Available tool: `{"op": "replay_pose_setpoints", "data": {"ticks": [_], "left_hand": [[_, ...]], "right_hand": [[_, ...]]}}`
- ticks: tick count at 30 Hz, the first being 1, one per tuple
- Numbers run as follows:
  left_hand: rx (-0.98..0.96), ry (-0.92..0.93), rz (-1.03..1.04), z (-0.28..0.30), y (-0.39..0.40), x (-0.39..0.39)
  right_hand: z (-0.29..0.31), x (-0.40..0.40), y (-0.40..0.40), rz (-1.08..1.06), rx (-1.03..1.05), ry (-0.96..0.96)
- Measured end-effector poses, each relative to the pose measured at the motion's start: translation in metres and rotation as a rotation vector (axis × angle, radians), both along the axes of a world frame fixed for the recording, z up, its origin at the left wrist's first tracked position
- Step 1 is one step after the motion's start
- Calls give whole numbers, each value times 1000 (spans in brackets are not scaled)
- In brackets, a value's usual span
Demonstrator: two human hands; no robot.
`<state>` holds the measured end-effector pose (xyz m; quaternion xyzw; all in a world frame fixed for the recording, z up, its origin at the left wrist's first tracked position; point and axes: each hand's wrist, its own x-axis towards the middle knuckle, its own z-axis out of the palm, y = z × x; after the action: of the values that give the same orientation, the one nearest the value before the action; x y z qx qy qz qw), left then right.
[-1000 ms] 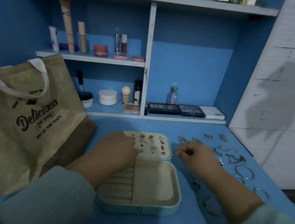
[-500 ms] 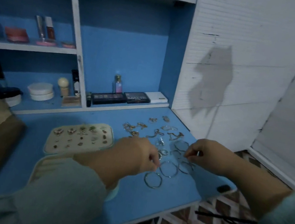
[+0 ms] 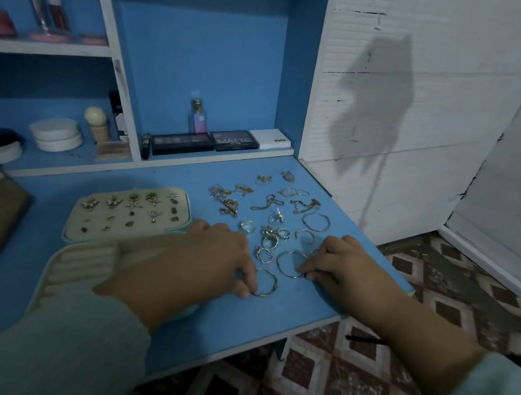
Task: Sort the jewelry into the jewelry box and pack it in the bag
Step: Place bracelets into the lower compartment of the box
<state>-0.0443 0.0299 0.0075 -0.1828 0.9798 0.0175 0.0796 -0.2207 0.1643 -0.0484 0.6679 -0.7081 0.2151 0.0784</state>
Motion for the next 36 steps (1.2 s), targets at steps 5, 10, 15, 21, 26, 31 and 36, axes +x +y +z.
{"op": "replay_pose_setpoints", "data": {"ticks": [5, 10, 15, 21, 26, 31, 36], "left_hand": [[1, 89, -28, -10, -1, 5], [-20, 99, -59, -12, 0, 0], [-16, 42, -52, -11, 3, -10], [55, 33, -44, -6, 8, -27], [30, 113, -40, -5, 16, -59], [18, 170, 86, 3, 6, -102], [-149, 118, 90, -4, -6, -129]], "right_hand": [[-12, 11, 6, -51, -97, -60], [-17, 10, 20, -98, -137, -120], [-16, -5, 37, -32, -149, -160], [-11, -27, 44, -156, -230, -203], [-7, -36, 40, -288, -188, -317], [-10, -39, 31, -368, -199, -344], [-13, -39, 29, -378, -220, -378]]}}
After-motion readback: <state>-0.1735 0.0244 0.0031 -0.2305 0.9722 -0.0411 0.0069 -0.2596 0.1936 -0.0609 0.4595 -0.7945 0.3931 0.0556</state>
